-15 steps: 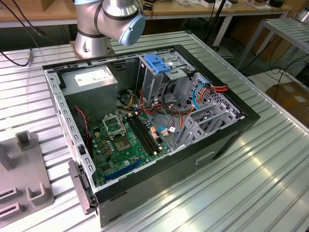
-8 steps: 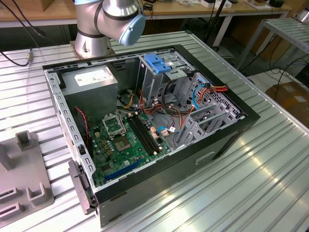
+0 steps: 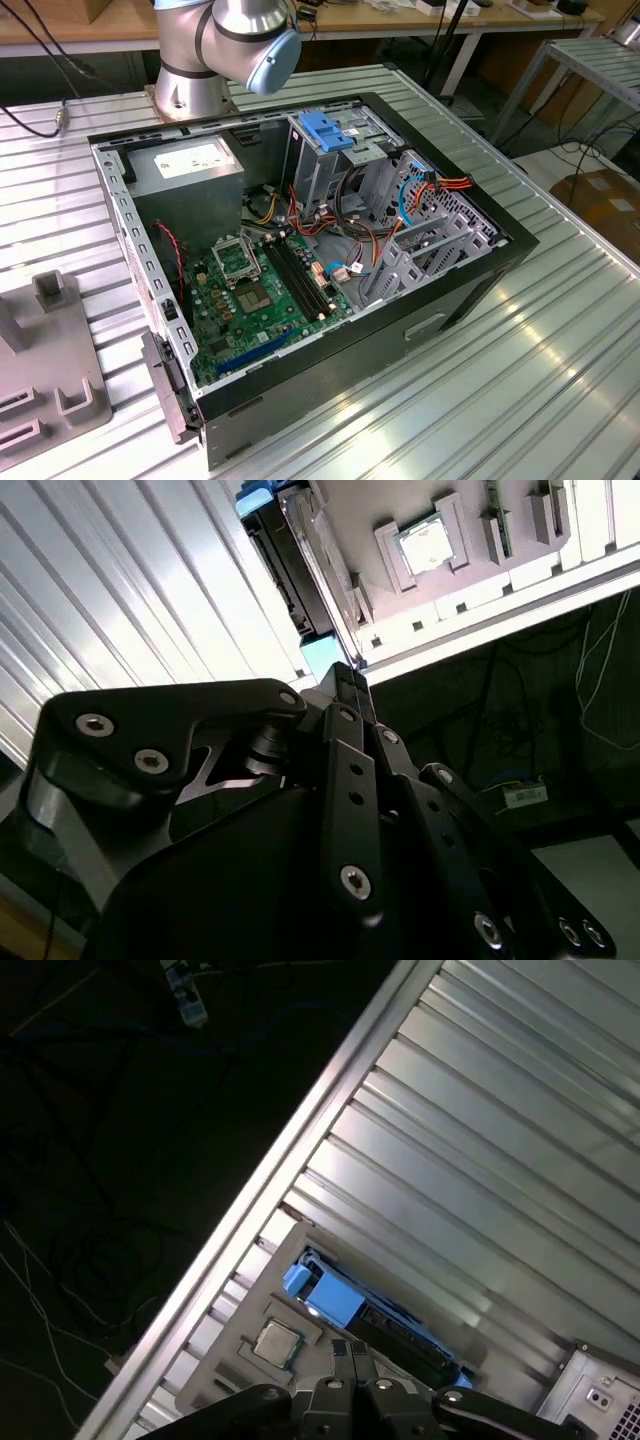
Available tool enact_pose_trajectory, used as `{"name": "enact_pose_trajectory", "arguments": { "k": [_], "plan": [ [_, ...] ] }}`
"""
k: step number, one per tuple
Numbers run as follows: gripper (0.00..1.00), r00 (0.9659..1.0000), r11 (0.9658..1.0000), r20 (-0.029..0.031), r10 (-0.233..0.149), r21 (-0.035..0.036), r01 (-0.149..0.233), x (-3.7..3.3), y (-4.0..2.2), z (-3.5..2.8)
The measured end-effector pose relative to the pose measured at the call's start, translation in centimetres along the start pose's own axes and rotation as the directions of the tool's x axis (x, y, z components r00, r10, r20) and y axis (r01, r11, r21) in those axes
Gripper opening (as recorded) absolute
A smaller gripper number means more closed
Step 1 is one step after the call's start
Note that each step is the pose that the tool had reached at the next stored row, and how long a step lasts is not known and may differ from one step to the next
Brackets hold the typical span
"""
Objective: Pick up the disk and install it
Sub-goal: 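Pick up the disk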
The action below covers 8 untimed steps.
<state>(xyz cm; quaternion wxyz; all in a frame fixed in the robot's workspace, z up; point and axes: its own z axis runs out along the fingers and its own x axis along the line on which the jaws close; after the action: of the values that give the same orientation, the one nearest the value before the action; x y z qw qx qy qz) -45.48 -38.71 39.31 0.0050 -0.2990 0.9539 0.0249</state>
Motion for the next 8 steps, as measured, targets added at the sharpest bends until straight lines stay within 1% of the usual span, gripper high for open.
{"name": "enact_pose_trajectory", "arguments": {
  "k": [2, 4, 8],
  "plan": [
    [0.10, 0.9996, 0.9996, -0.0013, -0.028, -0.0007, 0.028, 0.00, 0.00, 0.00],
    [0.10, 0.9985, 0.9985, -0.0025, -0.056, -0.0014, 0.056, 0.00, 0.00, 0.00],
    [0.10, 0.9932, 0.9932, -0.0051, -0.117, -0.0031, 0.117, 0.00, 0.00, 0.00]
  ]
}}
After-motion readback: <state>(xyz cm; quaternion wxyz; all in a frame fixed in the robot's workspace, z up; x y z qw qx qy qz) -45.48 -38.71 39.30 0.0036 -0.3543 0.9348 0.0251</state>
